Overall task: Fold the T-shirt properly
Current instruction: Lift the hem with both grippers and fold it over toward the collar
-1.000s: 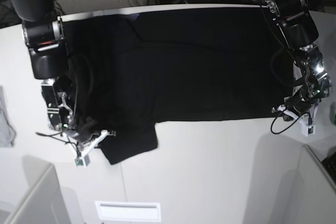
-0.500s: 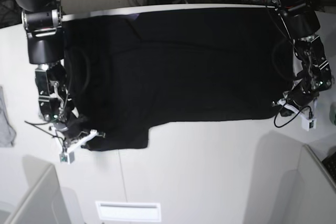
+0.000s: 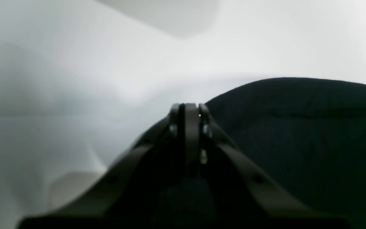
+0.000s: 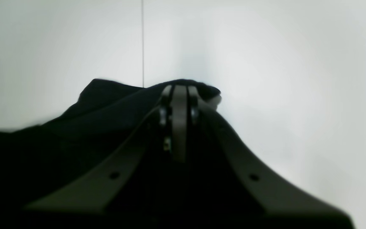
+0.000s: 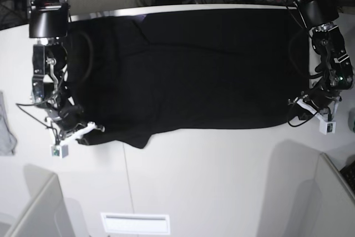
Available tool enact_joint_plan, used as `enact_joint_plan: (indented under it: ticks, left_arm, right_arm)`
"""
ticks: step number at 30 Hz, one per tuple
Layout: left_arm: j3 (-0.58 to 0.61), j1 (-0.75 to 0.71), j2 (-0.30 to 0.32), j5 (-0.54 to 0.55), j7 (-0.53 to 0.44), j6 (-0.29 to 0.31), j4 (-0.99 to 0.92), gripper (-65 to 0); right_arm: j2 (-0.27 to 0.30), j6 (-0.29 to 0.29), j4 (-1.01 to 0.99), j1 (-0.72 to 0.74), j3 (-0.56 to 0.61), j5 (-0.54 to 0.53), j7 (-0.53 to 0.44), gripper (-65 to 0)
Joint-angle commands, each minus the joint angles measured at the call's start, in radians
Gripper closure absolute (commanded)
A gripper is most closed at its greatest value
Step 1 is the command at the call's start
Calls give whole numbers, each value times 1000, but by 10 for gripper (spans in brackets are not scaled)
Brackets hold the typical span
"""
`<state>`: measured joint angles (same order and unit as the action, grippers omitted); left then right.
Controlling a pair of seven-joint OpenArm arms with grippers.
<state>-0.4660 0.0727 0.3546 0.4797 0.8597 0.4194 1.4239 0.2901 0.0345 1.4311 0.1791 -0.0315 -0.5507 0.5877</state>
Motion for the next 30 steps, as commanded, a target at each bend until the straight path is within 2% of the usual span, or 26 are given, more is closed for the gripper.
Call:
enact_joint_plan:
  ticks: [1,6,13,23,30]
  left_arm:
    - [-9,-1,17,11,-17,0,35,0]
    - [-9,-83,14,11,-17,0,127,0]
    - [-9,-178,1,12,-17,0,242,0]
    - [-9,-296,-38,12,-15,0,410,0]
    - [-10,-394,-50,12,-15,0,499,0]
  right_arm:
    - [16,0,41,15,-25,-2,-13,0]
    - [14,0,132,-62,-72,-2,39,0]
    - [13,0,196,-155,-129,-4,39,0]
    - [14,0,290,-237,-130,-6,41,0]
    - [14,0,322,-295,-210,-6,67,0]
